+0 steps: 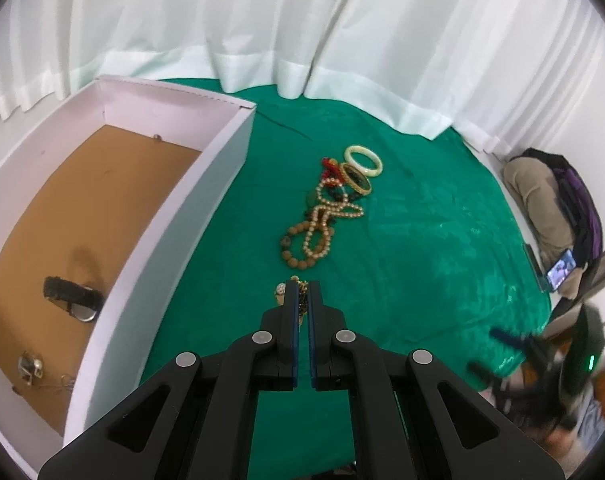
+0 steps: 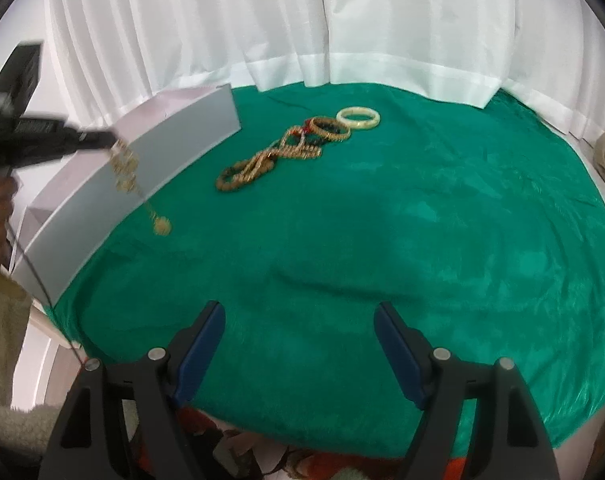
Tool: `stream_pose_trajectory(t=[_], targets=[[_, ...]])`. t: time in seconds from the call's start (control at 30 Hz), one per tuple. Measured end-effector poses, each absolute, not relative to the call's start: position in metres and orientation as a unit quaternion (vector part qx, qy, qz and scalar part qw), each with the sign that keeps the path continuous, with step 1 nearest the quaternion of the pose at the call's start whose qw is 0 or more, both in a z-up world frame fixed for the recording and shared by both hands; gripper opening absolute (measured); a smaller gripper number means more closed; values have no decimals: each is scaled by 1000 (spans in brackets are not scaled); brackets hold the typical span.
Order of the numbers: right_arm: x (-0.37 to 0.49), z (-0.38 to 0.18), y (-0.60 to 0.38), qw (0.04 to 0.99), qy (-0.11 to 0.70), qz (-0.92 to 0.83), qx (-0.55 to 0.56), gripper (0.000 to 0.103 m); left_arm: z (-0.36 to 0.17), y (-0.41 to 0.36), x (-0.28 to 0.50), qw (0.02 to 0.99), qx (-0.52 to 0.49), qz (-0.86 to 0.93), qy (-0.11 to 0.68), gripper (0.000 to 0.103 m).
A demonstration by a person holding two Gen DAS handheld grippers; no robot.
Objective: Organize jewelry
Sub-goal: 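Lift the gold coin-pendant chain with the left tool toward the white box, then hold the gold chain with left while right grasps the gold beaded necklace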
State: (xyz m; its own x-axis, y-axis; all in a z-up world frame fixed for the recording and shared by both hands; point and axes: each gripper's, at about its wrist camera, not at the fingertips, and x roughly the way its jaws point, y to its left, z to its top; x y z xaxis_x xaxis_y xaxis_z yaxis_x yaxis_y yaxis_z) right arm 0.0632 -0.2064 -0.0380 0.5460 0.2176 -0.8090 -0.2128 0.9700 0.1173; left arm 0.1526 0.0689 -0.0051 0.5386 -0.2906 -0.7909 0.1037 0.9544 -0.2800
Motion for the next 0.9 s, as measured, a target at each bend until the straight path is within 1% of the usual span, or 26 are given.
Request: stream_pose_trajectory(t=[0.1, 0.2, 0.37, 0.4, 0.43, 0.5, 0.63, 0.67, 0.7, 0.73, 0.83, 0.87, 0.9], targets=[[106, -33, -214, 878, 468, 102, 13, 79, -4, 75, 151, 873, -105, -108, 464, 1], [152, -40, -209, 862, 493, 110, 43, 79, -3, 77, 150, 873, -107, -105, 464, 1], [240, -79, -170, 804, 554, 165, 140, 77, -1, 77, 149, 873, -104, -103, 466, 1], [253, -86, -163, 798, 561, 162, 148, 70, -1, 76, 149, 873, -102, -103, 466, 1], [266, -93, -155, 793, 569, 158, 153, 60, 0, 76, 149, 873, -101, -102, 465, 1], [290, -103, -135, 789, 578, 145, 150, 49, 0, 77, 148, 873, -103, -102, 466, 1], [311, -114, -97, 791, 591, 126, 100, 48, -3, 82, 147, 871, -107, -100, 468, 1], [314, -118, -87, 791, 596, 115, 77, 45, -4, 84, 148, 871, -108, -98, 470, 1], [315, -120, -83, 792, 599, 102, 58, 28, -5, 85, 149, 870, -109, -97, 471, 1], [315, -120, -81, 795, 598, 92, 47, 18, -6, 87, 149, 869, -111, -97, 472, 1], [310, -109, -89, 801, 589, 90, 58, 16, -7, 90, 147, 868, -113, -102, 473, 1], [307, -105, -95, 801, 588, 92, 66, 12, -7, 90, 146, 868, -112, -103, 473, 1], [305, -97, -102, 801, 585, 98, 76, 3, -7, 90, 146, 867, -111, -106, 473, 1]])
